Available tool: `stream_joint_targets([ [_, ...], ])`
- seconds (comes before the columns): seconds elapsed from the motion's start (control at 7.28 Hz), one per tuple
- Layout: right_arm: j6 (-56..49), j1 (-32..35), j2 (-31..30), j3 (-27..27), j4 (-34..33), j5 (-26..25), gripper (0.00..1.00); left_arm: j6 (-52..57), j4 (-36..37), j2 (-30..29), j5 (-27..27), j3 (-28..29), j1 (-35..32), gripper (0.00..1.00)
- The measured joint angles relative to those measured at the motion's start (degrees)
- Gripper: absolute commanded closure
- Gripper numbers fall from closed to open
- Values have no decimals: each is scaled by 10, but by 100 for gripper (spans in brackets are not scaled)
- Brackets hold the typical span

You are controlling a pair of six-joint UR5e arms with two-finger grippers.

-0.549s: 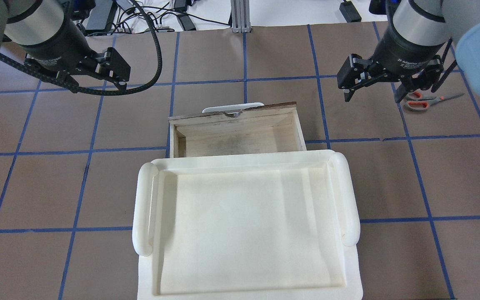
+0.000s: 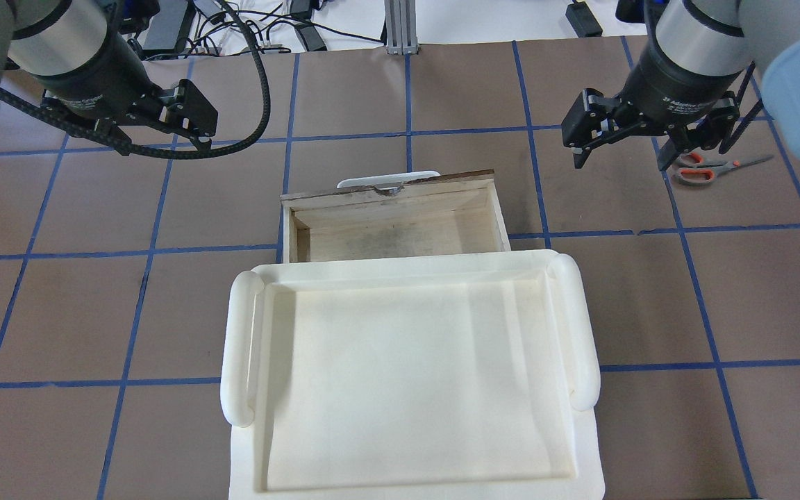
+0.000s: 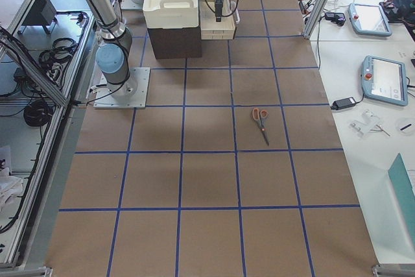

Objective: Put scissors in drawer and close it

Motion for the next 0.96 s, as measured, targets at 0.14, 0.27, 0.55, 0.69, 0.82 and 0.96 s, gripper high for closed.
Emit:
stream_joint_targets([
  [0.14, 0, 0, -1, 0, 0, -2, 0, 0, 0, 0, 0, 0, 0, 0],
  [0.27, 0, 0, -1, 0, -1, -3, 0, 0, 0, 0, -1, 0, 0, 0],
  [0.55, 0, 0, -1, 1, -1, -6, 0, 0, 0, 0, -1, 0, 0, 0],
  [0.69, 1, 0, 0, 1, 0, -7, 0, 0, 0, 0, -1, -1, 0, 0],
  [0.82, -1, 0, 1, 1, 0, -7, 0, 0, 0, 1, -1, -3, 0, 0],
  [0.96, -4, 0, 1, 1, -1, -7, 0, 0, 1, 1, -1, -4, 0, 0],
])
